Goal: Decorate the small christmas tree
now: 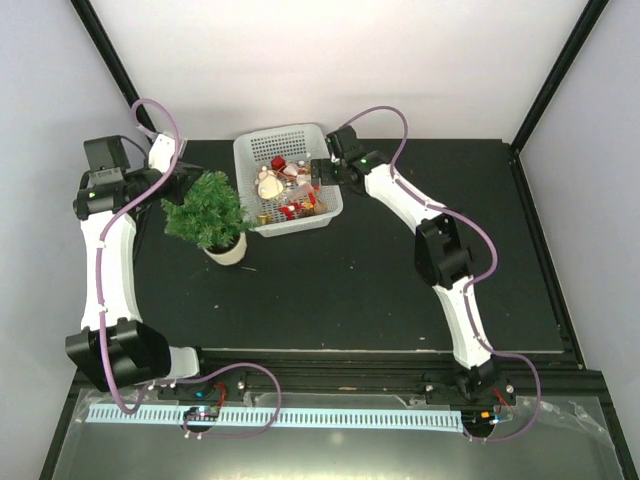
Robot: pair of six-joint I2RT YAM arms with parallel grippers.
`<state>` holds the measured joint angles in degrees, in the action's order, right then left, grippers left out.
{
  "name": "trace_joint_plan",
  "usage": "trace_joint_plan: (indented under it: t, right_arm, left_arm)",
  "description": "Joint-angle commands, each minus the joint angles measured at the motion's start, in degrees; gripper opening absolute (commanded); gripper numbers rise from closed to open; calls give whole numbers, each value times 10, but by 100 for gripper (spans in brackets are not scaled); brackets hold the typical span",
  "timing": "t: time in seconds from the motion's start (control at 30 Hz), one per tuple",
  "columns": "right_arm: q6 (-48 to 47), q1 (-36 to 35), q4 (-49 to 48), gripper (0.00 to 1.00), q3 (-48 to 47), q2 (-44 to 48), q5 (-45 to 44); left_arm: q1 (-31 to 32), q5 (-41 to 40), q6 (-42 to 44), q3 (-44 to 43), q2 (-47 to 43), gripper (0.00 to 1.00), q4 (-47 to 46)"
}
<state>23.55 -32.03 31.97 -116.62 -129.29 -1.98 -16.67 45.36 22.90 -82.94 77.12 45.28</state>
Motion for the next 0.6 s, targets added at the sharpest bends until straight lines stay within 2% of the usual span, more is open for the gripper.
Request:
trace_joint_plan:
  t: [0.0, 0.07, 0.13, 0.3, 0.33, 0.43, 0.5, 0.57]
  right_arm:
    - [-17, 5, 66, 99, -74, -43, 6]
    - [-18, 5, 57, 96, -68, -47, 4]
    - [-19, 4, 55, 89, -63, -52, 3]
    - [-12, 5, 54, 48, -31, -44, 3]
    - [-10, 5, 46, 36, -15, -34, 2]
    - [-6, 5, 30, 11, 34, 0, -11]
    - [-6, 5, 32, 2, 54, 13, -20]
    - [-5, 5, 40, 1, 70, 22, -27]
  left_arm:
    - [11, 8, 18, -9, -42, 2, -22]
    - [16, 8, 21, -8, -60, 2, -18]
    - [23, 8, 21, -3, -71, 1, -18]
    - [34, 7, 17, -3, -83, 1, -17]
    - [35, 8, 16, -2, -86, 2, -18]
    - [40, 8, 12, -2, -90, 2, -21]
    - [44, 9, 10, -2, -90, 2, -22]
    - [47, 9, 8, -2, -92, 2, -23]
